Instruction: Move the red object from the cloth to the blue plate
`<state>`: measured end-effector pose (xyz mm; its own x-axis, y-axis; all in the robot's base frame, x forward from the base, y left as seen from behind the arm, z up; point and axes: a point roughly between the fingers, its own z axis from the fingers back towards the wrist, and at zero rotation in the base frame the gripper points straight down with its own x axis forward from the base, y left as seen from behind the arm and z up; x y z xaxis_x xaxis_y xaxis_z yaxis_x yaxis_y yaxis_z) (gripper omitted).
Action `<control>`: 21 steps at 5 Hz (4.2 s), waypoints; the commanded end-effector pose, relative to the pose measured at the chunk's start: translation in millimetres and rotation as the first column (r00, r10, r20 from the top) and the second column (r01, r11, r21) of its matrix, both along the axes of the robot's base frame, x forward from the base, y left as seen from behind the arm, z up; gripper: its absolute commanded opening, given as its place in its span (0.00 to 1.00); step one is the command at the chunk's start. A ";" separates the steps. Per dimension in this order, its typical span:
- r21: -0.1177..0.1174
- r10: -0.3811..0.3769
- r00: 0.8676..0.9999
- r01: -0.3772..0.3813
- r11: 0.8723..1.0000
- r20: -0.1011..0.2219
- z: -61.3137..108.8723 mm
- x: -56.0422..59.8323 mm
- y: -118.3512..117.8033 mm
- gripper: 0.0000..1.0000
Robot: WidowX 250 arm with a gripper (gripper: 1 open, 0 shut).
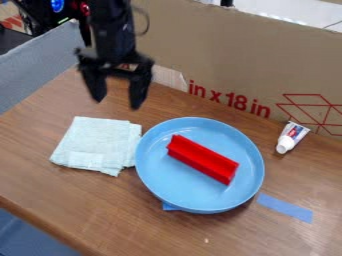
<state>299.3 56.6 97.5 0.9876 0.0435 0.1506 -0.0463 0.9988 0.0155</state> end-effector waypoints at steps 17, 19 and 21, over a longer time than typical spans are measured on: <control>0.020 -0.116 0.993 0.116 0.993 -0.031 20.0 -59.1 94.0 1.00; 0.029 -0.126 0.991 0.128 0.991 -0.053 0.2 -51.9 110.7 1.00; 0.026 -0.135 0.990 0.136 0.990 -0.047 -5.8 -58.5 94.7 1.00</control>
<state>238.3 148.0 75.0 0.9941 -0.0901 0.0603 0.0900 0.9959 0.0032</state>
